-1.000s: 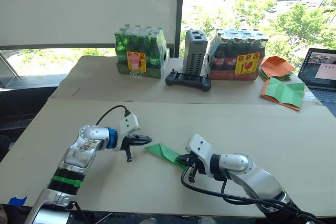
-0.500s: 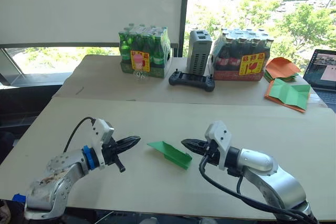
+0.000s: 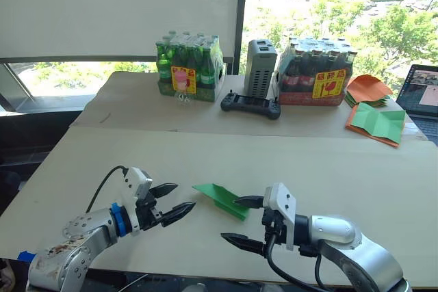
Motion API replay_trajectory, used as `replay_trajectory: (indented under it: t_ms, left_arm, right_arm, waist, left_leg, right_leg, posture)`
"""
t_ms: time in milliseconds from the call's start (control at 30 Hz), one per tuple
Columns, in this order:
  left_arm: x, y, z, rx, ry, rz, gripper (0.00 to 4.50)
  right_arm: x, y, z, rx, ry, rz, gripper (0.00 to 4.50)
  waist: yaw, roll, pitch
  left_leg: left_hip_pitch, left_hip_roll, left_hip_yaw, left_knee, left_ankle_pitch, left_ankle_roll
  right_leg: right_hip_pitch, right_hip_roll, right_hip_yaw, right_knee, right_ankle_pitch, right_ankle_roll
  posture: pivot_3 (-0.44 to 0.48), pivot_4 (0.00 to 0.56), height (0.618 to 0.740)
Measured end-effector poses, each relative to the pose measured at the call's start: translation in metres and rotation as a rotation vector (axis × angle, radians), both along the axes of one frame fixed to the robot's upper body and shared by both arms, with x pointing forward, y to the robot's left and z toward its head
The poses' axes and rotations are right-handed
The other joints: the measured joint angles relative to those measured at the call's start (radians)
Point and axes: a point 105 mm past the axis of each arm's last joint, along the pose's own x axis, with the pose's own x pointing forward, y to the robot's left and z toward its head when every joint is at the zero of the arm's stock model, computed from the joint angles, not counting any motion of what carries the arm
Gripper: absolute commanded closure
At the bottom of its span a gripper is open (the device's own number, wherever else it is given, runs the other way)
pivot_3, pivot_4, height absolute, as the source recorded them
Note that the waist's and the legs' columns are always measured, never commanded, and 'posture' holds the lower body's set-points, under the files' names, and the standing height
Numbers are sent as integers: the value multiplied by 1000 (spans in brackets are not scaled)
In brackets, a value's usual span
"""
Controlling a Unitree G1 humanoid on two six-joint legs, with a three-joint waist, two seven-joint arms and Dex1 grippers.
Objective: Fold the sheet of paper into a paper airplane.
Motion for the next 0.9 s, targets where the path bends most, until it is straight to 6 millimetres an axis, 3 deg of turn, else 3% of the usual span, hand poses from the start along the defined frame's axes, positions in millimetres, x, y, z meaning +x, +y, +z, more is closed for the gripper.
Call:
replay_trajectory:
  t_ms: [167,333,500,667,900]
  left_arm:
    - [-1,-4,2,-1,-7,-6,19]
    - [-3,-8,8,-17,-24,-15,19]
    - [-3,-10,8,-16,-26,-10,19]
    - [-2,-12,10,-27,-28,-14,19]
    - [0,-14,12,-29,-36,-12,19]
  right_arm:
    - [17,4,-12,52,67,-82,0]
    - [38,-6,-6,72,54,-158,0]
    - [43,-12,-12,62,80,-179,0]
    - [48,-8,2,93,59,-158,0]
    - [54,-12,-6,81,94,-170,0]
  waist:
    - [0,0,0]
    - [0,1,1]
    - [-1,1,1]
    - [-1,1,1]
    - [-1,1,1]
  left_leg:
    - [0,0,0,0,0,0]
    - [0,0,0,0,0,0]
    - [0,0,0,-1,0,-1]
    - [0,0,0,-1,0,-1]
    - [0,0,0,-1,0,-1]
  right_leg:
    - [0,0,0,0,0,0]
    - [0,1,0,0,0,0]
    - [-1,0,0,0,0,0]
    - [0,0,0,0,0,0]
    - [-1,0,0,0,0,0]
  posture:
    - [0,150,675]
    - [0,150,675]
    - [0,150,675]
    - [0,150,675]
    - [0,150,675]
